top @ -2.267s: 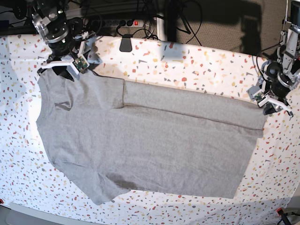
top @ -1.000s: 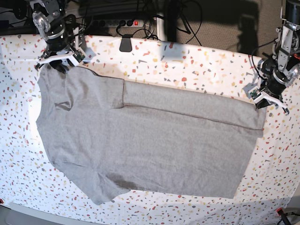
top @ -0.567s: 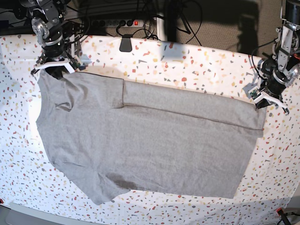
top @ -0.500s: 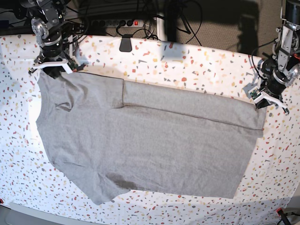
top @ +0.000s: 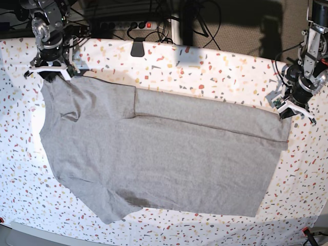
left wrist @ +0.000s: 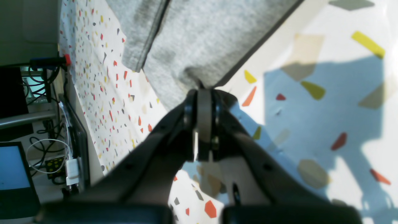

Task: Fold the T-shirt properly

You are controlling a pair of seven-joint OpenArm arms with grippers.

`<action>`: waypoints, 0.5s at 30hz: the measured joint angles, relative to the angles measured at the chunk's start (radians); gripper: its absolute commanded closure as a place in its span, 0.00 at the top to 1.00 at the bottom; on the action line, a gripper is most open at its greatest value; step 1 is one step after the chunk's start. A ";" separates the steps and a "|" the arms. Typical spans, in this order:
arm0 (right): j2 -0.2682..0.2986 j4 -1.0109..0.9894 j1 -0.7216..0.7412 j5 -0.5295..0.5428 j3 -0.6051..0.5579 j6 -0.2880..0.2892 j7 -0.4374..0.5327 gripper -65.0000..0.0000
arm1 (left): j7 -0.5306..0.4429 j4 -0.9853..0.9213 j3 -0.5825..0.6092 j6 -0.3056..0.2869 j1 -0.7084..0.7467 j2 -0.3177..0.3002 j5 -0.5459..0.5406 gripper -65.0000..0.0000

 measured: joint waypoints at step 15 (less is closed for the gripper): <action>0.000 0.050 -0.029 0.011 0.001 -0.058 -0.005 0.00 | 0.156 0.074 0.002 -0.016 0.006 -0.039 -0.244 0.00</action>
